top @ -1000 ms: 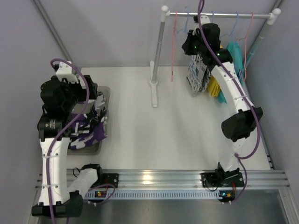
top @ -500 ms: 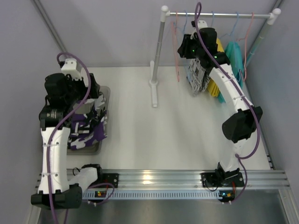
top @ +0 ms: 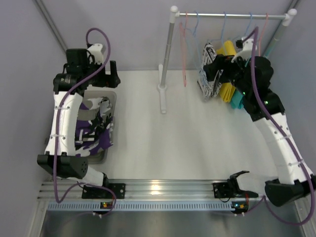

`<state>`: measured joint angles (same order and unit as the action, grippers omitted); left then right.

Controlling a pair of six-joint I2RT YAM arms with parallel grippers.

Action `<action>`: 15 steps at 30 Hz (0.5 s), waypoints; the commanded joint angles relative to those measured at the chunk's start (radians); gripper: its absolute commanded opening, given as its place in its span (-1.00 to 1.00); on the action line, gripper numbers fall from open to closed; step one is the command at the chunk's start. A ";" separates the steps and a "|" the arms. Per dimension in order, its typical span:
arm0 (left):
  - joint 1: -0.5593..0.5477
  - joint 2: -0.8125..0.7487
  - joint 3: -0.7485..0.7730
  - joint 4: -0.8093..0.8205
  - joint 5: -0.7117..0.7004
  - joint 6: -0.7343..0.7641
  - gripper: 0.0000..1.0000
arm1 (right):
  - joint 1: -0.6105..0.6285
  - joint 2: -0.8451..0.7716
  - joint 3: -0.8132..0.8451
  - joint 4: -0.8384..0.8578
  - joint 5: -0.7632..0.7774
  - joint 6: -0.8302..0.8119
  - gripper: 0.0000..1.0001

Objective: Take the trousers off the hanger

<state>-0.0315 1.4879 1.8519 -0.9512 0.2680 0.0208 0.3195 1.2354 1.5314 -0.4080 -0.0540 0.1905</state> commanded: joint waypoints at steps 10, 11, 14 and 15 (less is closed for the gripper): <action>-0.364 0.006 -0.014 0.063 -0.381 -0.078 0.98 | -0.074 -0.404 -0.349 0.015 0.022 -0.034 0.99; -0.364 -0.017 -0.028 0.069 -0.394 -0.073 0.98 | -0.083 -0.419 -0.375 0.017 0.019 -0.033 0.99; -0.363 -0.060 -0.079 0.088 -0.406 -0.045 0.98 | -0.097 -0.458 -0.398 0.024 0.006 -0.040 0.99; -0.364 -0.064 -0.083 0.088 -0.415 -0.038 0.98 | -0.097 -0.458 -0.398 0.023 0.005 -0.042 0.99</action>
<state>-0.3973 1.4883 1.7859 -0.9234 -0.0765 -0.0181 0.2363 0.8108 1.1278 -0.4129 -0.0357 0.1650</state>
